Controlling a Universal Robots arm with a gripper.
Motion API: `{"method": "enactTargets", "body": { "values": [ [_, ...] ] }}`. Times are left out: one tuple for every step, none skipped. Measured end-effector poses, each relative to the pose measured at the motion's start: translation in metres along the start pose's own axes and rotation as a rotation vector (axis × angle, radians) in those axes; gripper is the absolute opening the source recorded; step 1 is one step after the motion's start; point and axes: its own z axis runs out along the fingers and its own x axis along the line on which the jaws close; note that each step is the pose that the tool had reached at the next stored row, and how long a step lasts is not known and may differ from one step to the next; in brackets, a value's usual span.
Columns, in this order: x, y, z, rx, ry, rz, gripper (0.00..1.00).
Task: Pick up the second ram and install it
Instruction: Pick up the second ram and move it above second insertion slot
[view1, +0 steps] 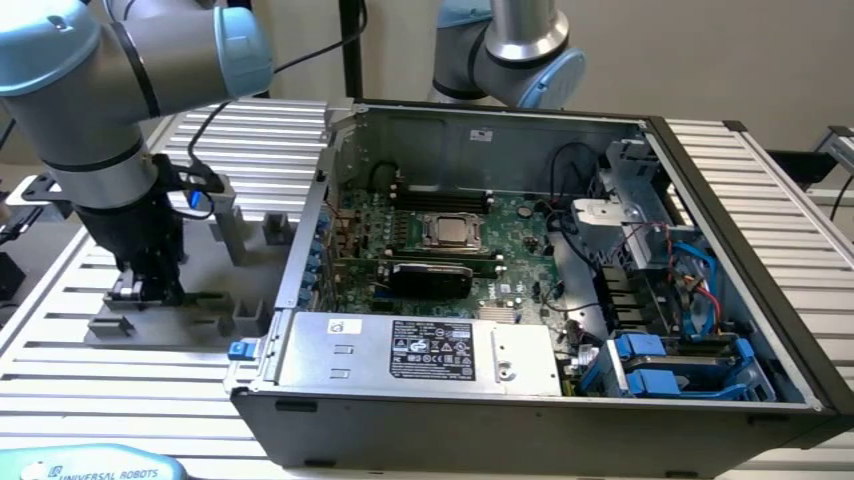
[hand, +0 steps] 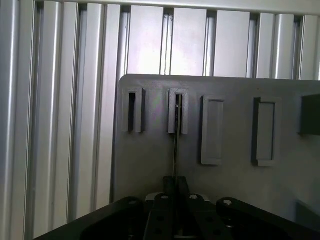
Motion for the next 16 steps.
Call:
{"method": "enactTargets", "body": {
  "values": [
    [0.0,0.0,0.0,0.0,0.0,0.001,0.14],
    [0.0,0.0,0.0,0.0,0.0,0.001,0.14],
    [0.0,0.0,0.0,0.0,-0.0001,0.002,0.14],
    [0.0,0.0,-0.0001,0.0,-0.0001,0.002,0.14],
    [0.0,0.0,-0.0006,-0.0002,0.0,0.002,0.14],
    [0.0,0.0001,-0.0014,-0.0001,0.0,0.002,0.14],
    [0.0,0.0001,-0.0026,-0.0001,-0.0001,0.002,0.14],
    [0.0,0.0002,-0.004,-0.0001,-0.0001,0.002,0.14],
    [0.0,0.0003,-0.0058,-0.0001,-0.0001,0.003,0.14],
    [0.0,0.0004,-0.0078,0.0,-0.0002,0.003,0.14],
    [0.0,0.0005,-0.0105,0.0,-0.0002,0.003,0.14],
    [0.0,0.0007,-0.0136,0.0,-0.0002,0.003,0.14],
    [0.0,0.0009,-0.0173,-0.0002,-0.0001,0.003,0.14],
    [0.0,0.0011,-0.0214,-0.0001,-0.0001,0.003,0.14],
    [0.0,0.0013,-0.0259,-0.0001,-0.0001,0.003,0.14],
    [0.0,0.0015,-0.0304,-0.0001,-0.0001,0.003,0.14]
  ]
}}
